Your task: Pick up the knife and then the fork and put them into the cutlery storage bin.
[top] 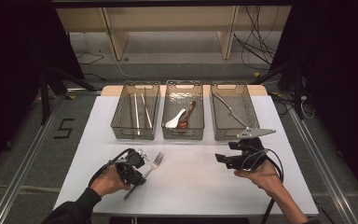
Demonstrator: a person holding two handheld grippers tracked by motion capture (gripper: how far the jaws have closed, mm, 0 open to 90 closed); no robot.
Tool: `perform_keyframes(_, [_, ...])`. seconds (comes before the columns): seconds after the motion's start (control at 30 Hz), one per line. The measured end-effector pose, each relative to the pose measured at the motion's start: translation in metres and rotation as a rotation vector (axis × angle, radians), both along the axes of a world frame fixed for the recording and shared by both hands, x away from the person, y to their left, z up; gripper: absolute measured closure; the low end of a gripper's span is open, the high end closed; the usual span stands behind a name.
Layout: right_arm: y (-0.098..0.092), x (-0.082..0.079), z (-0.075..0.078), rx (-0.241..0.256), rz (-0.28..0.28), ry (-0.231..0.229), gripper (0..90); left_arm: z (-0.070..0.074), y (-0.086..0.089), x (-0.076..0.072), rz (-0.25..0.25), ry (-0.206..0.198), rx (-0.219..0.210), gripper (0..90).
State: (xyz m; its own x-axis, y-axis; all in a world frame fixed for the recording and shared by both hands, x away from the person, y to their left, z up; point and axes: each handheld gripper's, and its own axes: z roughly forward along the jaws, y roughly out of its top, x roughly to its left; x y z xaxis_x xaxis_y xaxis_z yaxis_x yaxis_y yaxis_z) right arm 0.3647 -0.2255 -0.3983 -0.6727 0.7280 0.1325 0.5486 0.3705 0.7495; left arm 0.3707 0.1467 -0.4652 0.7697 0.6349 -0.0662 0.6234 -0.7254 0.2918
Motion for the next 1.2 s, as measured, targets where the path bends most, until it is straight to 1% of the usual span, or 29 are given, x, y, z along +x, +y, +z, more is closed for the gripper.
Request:
perform_keyframes(0.1, [0.0004,-0.0004,-0.0001,-0.002,0.001,-0.001,28.0,0.0000,-0.0011,-0.0004,-0.013,-0.005,0.006,70.9])
perform_keyframes(0.2, [0.0015,-0.0007,0.0000,-0.003,0.006,0.002,28.0,0.0000,-0.0022,0.0001,-0.029,-0.016,0.020,75.5])
perform_keyframes(0.33, [0.0014,-0.0007,-0.0001,-0.004,0.009,0.004,28.0,0.0000,-0.0004,0.0019,-0.030,-0.010,0.012,77.7])
perform_keyframes(0.43, [0.0015,-0.0006,-0.0003,-0.003,0.008,0.004,28.1,-0.0001,0.0004,0.0022,-0.035,-0.016,0.011,82.0])
perform_keyframes(0.57, [0.0015,-0.0006,-0.0002,-0.005,0.012,0.002,28.4,0.0000,0.0001,0.0024,-0.035,-0.014,0.014,82.3])
perform_keyframes(0.7, [0.0014,-0.0003,-0.0010,-0.004,0.009,0.007,28.4,-0.0002,-0.0017,0.0020,-0.023,-0.014,0.022,80.6])
perform_keyframes(0.8, [0.0018,-0.0004,-0.0007,-0.005,0.011,0.006,28.4,-0.0008,0.0000,0.0030,-0.015,-0.004,0.003,80.4])
perform_keyframes(0.9, [0.0024,-0.0002,-0.0010,-0.008,0.015,0.004,28.6,-0.0005,0.0004,0.0028,-0.027,-0.009,0.008,81.7])
perform_keyframes(1.07, [0.0023,-0.0002,-0.0007,-0.007,0.017,0.004,28.6,-0.0006,0.0018,0.0027,-0.037,-0.017,-0.004,82.8])
perform_keyframes(1.17, [0.0025,-0.0004,-0.0007,-0.007,0.019,0.005,28.6,-0.0003,0.0018,0.0027,-0.046,-0.017,-0.003,83.0])
perform_keyframes(1.2, [0.0028,-0.0006,-0.0008,-0.006,0.017,0.006,28.7,0.0006,0.0023,0.0028,-0.056,-0.011,-0.003,83.0])
